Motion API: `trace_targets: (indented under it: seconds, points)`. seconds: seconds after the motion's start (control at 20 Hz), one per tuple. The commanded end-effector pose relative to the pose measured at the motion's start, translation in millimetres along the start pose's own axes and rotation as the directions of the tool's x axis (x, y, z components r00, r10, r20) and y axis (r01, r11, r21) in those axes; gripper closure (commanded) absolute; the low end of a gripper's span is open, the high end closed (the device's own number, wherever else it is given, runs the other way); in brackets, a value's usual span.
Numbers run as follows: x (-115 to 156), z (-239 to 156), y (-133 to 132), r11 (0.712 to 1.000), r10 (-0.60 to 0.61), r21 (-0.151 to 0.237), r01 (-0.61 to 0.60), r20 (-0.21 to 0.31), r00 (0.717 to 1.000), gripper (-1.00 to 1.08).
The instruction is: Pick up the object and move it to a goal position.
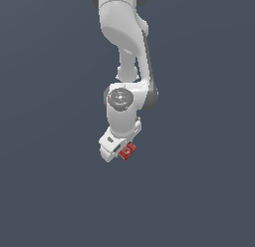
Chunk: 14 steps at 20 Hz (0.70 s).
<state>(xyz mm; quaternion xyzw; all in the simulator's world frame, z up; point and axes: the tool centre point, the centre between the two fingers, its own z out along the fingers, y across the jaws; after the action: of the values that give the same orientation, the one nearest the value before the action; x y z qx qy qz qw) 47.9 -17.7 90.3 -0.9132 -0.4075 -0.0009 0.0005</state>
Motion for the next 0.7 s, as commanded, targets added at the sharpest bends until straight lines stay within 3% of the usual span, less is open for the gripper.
trace_targets:
  seconds: [0.0, 0.65]
  points:
    - [7, -9, 13, 1.0, 0.0, 0.001, 0.0, 0.0, 1.0, 1.08]
    - [27, -33, 53, 1.0, 0.0, 0.0, 0.0, 0.002, 1.0, 1.08]
